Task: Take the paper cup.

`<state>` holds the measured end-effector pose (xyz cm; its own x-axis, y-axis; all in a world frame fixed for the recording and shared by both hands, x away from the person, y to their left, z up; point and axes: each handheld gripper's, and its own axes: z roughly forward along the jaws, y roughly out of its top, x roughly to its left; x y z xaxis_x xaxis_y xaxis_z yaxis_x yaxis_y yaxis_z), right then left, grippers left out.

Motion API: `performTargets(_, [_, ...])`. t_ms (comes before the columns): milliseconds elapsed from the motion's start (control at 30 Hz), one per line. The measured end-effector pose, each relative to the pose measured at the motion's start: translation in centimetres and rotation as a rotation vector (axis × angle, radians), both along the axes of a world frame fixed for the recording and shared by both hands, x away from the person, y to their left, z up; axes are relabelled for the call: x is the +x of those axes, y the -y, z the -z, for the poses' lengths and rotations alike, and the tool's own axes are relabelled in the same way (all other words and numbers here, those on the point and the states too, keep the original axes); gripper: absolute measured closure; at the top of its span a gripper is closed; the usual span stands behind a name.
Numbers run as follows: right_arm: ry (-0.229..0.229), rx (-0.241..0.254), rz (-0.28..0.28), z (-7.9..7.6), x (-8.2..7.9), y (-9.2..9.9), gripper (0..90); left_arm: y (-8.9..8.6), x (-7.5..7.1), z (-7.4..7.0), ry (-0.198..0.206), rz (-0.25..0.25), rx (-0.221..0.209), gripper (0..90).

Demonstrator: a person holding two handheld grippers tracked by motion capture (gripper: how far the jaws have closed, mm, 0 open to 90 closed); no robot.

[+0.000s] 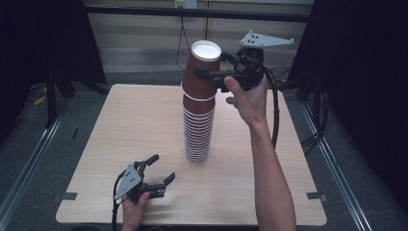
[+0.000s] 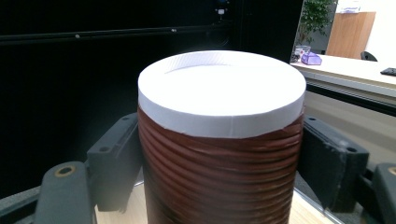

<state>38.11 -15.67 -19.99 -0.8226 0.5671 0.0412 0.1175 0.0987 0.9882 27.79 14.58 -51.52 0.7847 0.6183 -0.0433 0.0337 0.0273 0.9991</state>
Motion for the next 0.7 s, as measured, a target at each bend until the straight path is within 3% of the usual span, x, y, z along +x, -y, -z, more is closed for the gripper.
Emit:
performTargets(500, [0.036,0.091,0.005,-0.8,-0.5,1.0,21.8,0.0,0.0,0.0,-0.001,0.001,0.004,15.8])
performTargets(700, [0.044,0.150,0.010,-1.1,-0.6,1.6,21.8,0.0,0.0,0.0,-0.001,0.000,0.000,15.7])
